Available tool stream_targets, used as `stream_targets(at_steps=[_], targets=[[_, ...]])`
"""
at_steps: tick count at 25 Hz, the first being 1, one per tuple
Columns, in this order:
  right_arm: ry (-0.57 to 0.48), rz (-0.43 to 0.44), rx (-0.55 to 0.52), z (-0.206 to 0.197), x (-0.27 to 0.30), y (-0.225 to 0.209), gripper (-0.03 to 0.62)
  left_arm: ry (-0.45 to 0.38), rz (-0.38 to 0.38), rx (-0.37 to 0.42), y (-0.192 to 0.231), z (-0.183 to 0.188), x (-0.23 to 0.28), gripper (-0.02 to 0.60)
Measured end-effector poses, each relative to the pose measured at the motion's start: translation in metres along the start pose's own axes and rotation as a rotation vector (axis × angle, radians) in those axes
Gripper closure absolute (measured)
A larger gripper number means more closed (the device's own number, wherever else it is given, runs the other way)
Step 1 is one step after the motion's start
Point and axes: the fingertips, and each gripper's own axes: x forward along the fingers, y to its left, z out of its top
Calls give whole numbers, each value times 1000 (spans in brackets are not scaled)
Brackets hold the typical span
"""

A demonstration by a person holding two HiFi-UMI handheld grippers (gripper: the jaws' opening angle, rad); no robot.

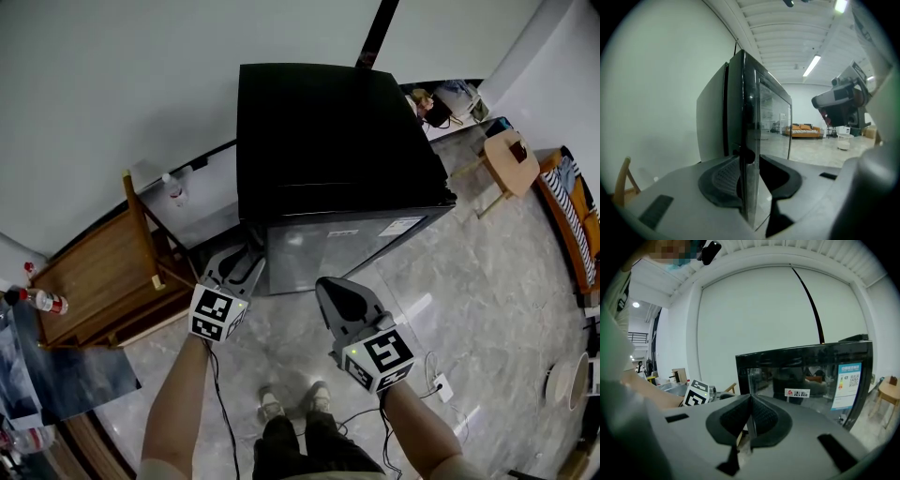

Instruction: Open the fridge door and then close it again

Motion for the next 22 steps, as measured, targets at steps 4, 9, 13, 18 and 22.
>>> stream_targets(at_steps=[4,9,13,18,22], targets=[[5,1,10,-6,-1,0,597,-4,-5,-10,2,0,-1,488],[19,-1,27,-17,-6,1,597,-16,-8,-38,0,1,-2,494],[26,-2,51,-26,-11,3,597,-8,-12,-27,1,0,-4,499],[42,-6,57,-35,-18,1,597,-8,1,-50,-1,0,-2,499],[43,-5,63,-38,-22,3,597,-8,-24,-31,-15,-4,-15,502]])
